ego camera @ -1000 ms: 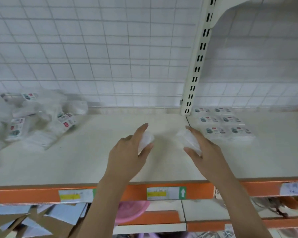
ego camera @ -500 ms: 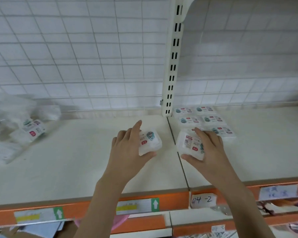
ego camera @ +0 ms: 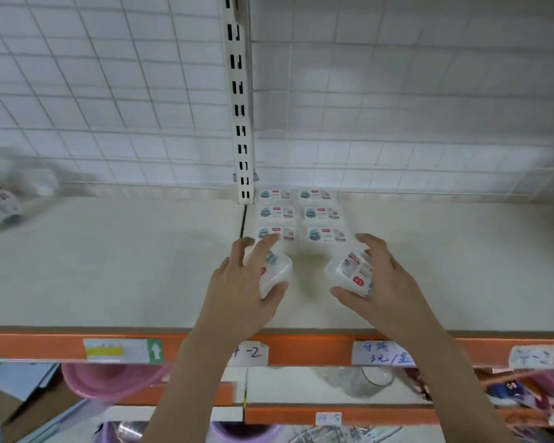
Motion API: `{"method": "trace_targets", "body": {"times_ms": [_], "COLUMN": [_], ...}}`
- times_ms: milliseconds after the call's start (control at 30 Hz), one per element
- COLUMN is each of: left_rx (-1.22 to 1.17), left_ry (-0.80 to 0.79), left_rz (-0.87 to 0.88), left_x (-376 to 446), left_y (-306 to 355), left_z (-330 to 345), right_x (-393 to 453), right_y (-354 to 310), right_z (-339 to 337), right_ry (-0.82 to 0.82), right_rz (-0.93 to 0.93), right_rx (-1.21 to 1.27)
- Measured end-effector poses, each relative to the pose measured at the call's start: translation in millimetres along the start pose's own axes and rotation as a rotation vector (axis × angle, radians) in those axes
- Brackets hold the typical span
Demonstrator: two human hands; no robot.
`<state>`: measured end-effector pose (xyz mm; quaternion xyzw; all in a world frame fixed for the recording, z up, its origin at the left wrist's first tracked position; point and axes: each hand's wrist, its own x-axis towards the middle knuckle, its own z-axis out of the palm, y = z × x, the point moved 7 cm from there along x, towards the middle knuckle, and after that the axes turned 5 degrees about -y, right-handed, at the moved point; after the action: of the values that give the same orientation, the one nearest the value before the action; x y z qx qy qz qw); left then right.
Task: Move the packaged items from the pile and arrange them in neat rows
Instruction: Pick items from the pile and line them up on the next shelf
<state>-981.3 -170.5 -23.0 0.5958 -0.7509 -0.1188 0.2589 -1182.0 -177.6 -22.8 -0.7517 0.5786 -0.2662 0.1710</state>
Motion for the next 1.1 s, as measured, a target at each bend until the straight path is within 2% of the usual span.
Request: {"method": "trace_targets", "body": {"times_ms": [67,133,233,333,433,533,767,833,900,1000,1100], "left_rx": [0.080,0.159,0.205,0.110,0.065,0.070,0.188,0.285,0.252,0.182,0.261], "left_ry": [-0.002,-0.013,-0.116,-0.251,-0.294,-0.244,-0.066,-0.030,-0.067,-0.069,-0.074], "left_rz": [-0.012,-0.108,-0.241,-0.349,-0.425,-0.393,-0.332,-0.251,-0.176,-0.131,-0.094], "left_x": [-0.2,-3.1,-11.0,-18.9,-24.0,-23.2,-16.9,-12.8,-8.2,-7.1,-10.4], "left_y": [8.4,9.2,2.2,-2.4,-4.9,-1.7,11.3,17.7,21.3,24.0,27.6], "left_z": [4.2,6.5,14.5,20.4,18.0,13.6,8.8,9.3,16.7,19.2,19.6], "right_x": [1.7,2.7,2.4,2.6,1.1,0.5,-7.9,-7.8,-6.2,-3.8,-3.0], "right_y": [2.3,4.8,9.3,13.9,19.4,21.1,10.2,10.2,12.4,16.4,18.3], "right_z": [1.4,6.3,11.0,11.4,13.2,9.5,-11.3,-7.2,-2.3,1.9,8.5], "right_ry": [-0.043,-0.104,-0.156,-0.233,-0.313,-0.301,-0.118,-0.177,-0.242,-0.315,-0.388], "right_rz": [-0.046,-0.060,-0.066,-0.074,-0.069,-0.049,-0.043,-0.049,-0.075,-0.133,-0.191], "right_rx": [-0.015,-0.002,0.056,0.078,0.008,-0.036,-0.106,-0.113,-0.092,-0.125,-0.204]}}
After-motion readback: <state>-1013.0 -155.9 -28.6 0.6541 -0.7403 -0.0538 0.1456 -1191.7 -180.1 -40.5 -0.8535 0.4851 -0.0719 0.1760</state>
